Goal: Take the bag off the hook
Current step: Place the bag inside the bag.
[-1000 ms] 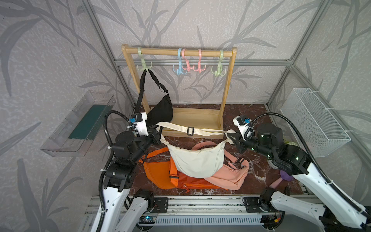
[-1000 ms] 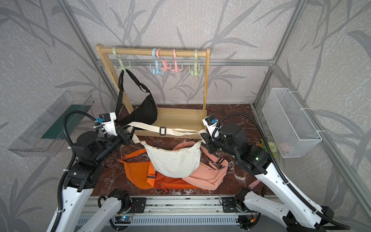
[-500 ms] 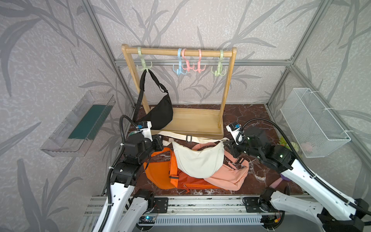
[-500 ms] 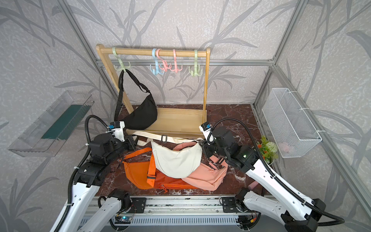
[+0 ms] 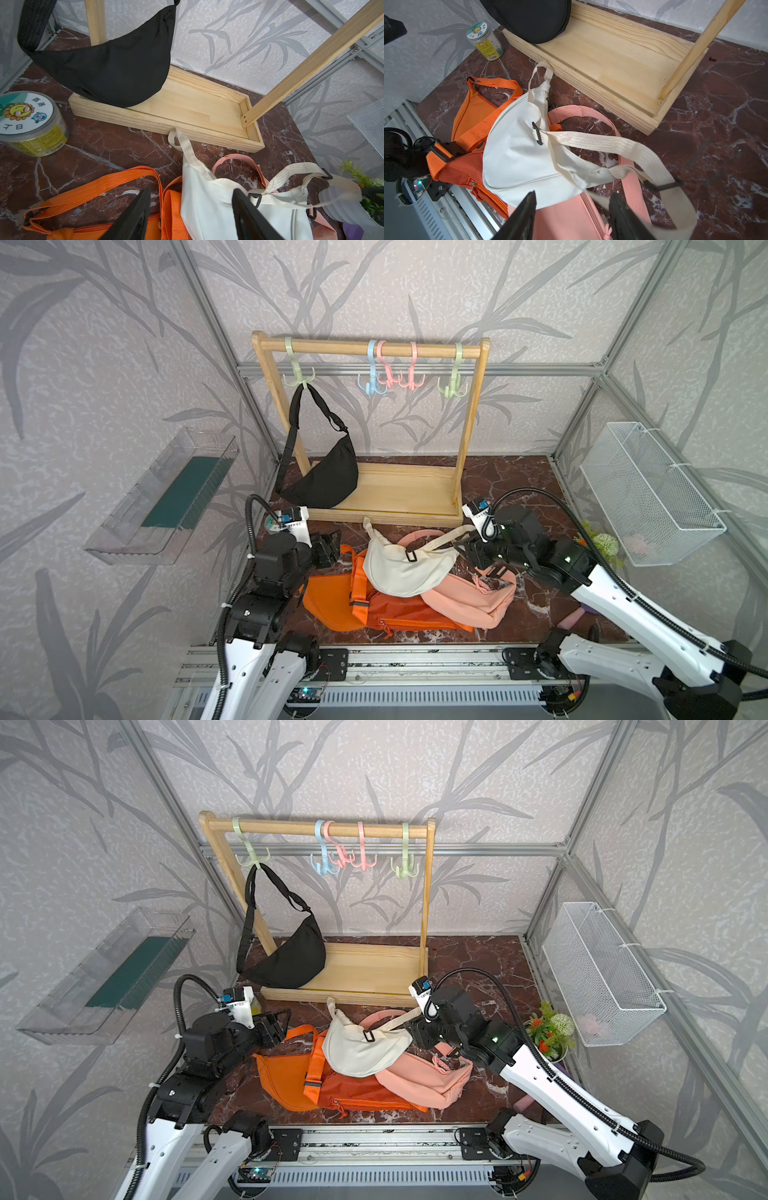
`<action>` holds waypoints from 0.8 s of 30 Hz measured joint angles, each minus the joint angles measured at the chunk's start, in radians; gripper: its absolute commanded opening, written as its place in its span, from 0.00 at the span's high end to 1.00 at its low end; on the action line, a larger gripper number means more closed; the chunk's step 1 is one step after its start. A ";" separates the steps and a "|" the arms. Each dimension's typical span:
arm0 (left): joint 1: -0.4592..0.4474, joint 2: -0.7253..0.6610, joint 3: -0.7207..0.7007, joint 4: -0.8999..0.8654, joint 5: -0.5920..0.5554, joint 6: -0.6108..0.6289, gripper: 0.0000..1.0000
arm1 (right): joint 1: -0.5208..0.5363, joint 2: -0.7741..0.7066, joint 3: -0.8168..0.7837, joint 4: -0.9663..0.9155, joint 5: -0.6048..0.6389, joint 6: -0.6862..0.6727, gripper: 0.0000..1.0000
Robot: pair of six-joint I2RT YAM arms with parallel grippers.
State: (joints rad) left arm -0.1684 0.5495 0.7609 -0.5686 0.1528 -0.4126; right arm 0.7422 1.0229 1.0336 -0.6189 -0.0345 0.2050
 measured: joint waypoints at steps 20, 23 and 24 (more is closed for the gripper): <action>0.031 0.182 0.200 0.095 -0.201 0.277 0.24 | 0.000 0.065 0.183 0.028 -0.020 -0.019 0.37; 0.065 0.282 0.285 0.152 -0.192 0.303 0.24 | 0.000 0.124 0.224 0.062 -0.052 -0.023 0.37; 0.078 0.320 0.320 0.169 -0.184 0.308 0.24 | 0.000 0.146 0.237 0.077 -0.063 -0.026 0.37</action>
State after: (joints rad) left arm -0.0906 0.8692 1.0813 -0.4000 -0.0311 -0.1043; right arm 0.7422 1.1690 1.2705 -0.5423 -0.0975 0.1787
